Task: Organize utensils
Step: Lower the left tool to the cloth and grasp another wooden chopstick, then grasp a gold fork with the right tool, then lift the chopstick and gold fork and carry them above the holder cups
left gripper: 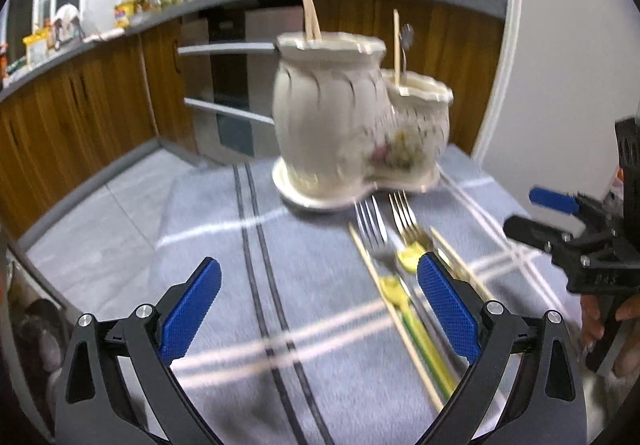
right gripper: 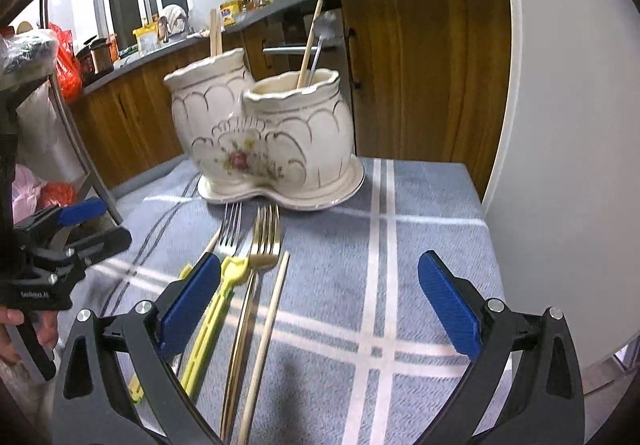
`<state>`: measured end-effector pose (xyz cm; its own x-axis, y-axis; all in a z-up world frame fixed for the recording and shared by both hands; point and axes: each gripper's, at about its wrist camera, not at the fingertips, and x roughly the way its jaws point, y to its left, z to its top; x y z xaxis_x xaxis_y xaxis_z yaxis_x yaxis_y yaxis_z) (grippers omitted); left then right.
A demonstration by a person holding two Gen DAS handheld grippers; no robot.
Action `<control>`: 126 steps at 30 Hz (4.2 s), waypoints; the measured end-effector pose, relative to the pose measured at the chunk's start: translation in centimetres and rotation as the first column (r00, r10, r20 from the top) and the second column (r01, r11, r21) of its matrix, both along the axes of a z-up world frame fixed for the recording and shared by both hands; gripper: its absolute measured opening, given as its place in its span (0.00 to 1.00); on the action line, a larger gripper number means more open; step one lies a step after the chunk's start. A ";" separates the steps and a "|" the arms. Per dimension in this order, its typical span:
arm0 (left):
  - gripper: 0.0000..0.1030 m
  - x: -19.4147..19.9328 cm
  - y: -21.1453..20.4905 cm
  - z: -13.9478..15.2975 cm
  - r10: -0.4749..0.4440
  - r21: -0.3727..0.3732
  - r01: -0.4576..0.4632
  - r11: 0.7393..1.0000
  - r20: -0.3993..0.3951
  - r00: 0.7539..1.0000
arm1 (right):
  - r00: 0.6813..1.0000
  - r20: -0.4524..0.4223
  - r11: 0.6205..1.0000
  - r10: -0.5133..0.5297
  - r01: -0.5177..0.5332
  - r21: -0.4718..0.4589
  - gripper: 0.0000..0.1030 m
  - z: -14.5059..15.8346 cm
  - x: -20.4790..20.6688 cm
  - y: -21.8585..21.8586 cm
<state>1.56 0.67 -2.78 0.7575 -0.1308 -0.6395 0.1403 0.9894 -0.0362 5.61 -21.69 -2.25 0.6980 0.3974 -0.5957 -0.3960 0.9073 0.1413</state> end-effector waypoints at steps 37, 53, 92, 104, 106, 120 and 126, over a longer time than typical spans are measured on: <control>0.06 0.4 -2.6 -3.0 -0.096 0.117 0.120 0.986 -0.197 0.976 | 0.983 -0.108 0.977 0.147 -0.162 -0.141 0.36 -1.8 -0.8 3.5; 0.06 0.8 -3.3 -3.2 -0.097 0.134 0.125 0.983 -0.195 0.976 | 0.973 -0.158 0.957 0.170 -0.201 -0.208 0.12 -3.2 0.6 7.3; 0.05 -4.7 0.2 10.1 -0.108 -0.026 0.132 0.991 0.438 0.893 | 0.890 0.456 0.996 -0.027 -0.013 0.084 0.05 9.0 -3.1 2.5; 0.05 4.6 0.4 13.8 -0.045 -0.174 0.158 0.972 0.521 0.853 | 0.862 0.490 0.938 -0.129 -0.055 0.343 0.06 13.1 4.2 1.8; 0.05 6.8 0.6 13.3 -0.022 -0.226 0.160 0.961 0.512 0.858 | 0.860 0.483 0.929 -0.164 -0.030 0.370 0.06 13.0 5.3 1.6; 0.05 13.3 0.0 10.0 0.047 -0.185 0.065 0.981 0.542 0.839 | 0.886 0.410 0.924 -0.218 0.052 0.379 0.06 9.6 8.7 1.5; 0.05 11.0 0.7 9.4 0.040 -0.174 0.065 0.983 0.538 0.842 | 0.912 0.370 0.939 -0.177 0.044 0.342 0.06 8.7 9.1 1.9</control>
<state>12.59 1.39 6.66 0.9719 -0.2145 -0.0967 0.2018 0.9713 -0.1263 14.69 -19.79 6.40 0.8970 0.4253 -0.1206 -0.3789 0.8803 0.2856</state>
